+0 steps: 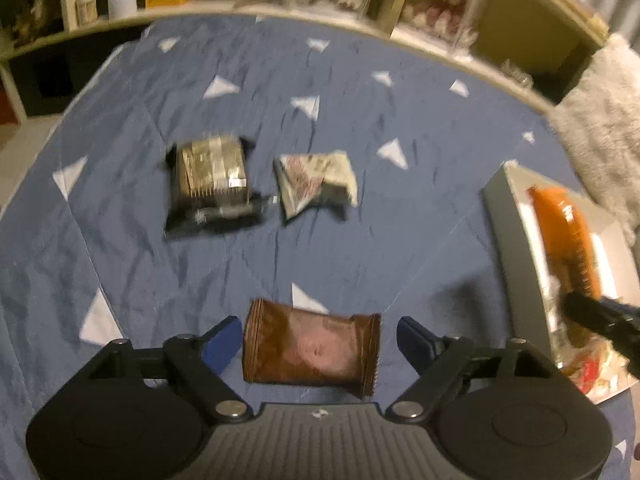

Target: Organize snacks

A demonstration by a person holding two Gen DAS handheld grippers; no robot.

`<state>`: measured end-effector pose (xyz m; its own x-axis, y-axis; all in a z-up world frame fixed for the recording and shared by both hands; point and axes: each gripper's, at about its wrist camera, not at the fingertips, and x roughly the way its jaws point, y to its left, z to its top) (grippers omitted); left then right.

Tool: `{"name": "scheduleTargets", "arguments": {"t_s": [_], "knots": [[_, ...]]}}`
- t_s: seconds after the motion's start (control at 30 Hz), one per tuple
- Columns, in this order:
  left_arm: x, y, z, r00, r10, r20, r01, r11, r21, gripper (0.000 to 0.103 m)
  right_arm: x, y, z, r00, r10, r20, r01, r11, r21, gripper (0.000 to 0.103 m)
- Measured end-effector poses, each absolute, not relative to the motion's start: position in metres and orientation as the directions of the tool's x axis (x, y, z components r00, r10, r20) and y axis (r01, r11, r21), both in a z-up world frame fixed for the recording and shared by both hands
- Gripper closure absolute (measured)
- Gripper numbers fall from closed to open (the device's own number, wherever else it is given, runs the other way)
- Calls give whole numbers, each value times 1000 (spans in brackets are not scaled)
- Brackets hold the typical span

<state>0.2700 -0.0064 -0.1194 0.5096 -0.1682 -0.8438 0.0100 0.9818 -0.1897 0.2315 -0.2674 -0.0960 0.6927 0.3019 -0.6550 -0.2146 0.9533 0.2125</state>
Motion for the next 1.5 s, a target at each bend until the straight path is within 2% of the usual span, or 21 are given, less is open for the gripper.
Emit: {"name": "scheduleTargets", "arguments": {"t_s": [0.13, 0.37, 0.53, 0.6, 0.73, 0.77, 0.8, 0.97, 1.27, 1.5], "knots": [[272, -14, -132, 487, -132, -863, 10, 989, -146, 3, 234, -264, -98, 685, 311, -659, -226, 951, 213, 65], [275, -23, -148, 437, -137, -889, 53, 991, -126, 0, 235, -263, -101, 672, 319, -668, -238, 948, 212, 65], [280, -17, -157, 430, -92, -898, 29, 996, -88, 0, 236, -264, -104, 668, 315, -674, -234, 949, 212, 65], [281, -13, -156, 434, -97, -896, 16, 995, -100, 4, 237, -265, -104, 669, 314, -674, -232, 949, 212, 65], [281, -9, -152, 437, -98, -894, 18, 995, -100, 28, 237, -266, -105, 672, 310, -672, -224, 951, 214, 65], [281, -9, -150, 438, -106, -893, 25, 994, -106, 39, 237, -265, -104, 674, 308, -672, -221, 951, 215, 65], [281, -9, -149, 441, -116, -890, 29, 993, -115, 41, 237, -266, -104, 675, 307, -671, -219, 952, 215, 65], [277, -17, -132, 488, -115, -865, 68, 993, -93, 42, 236, -273, -98, 697, 290, -656, -204, 957, 206, 65], [279, -51, -72, 591, -226, -774, 156, 974, -165, 42, 238, -320, -77, 765, 212, -608, -137, 976, 167, 65], [293, -110, -53, 599, -308, -739, 246, 949, -196, 42, 242, -371, -77, 795, 135, -592, -37, 984, 175, 65]]}}
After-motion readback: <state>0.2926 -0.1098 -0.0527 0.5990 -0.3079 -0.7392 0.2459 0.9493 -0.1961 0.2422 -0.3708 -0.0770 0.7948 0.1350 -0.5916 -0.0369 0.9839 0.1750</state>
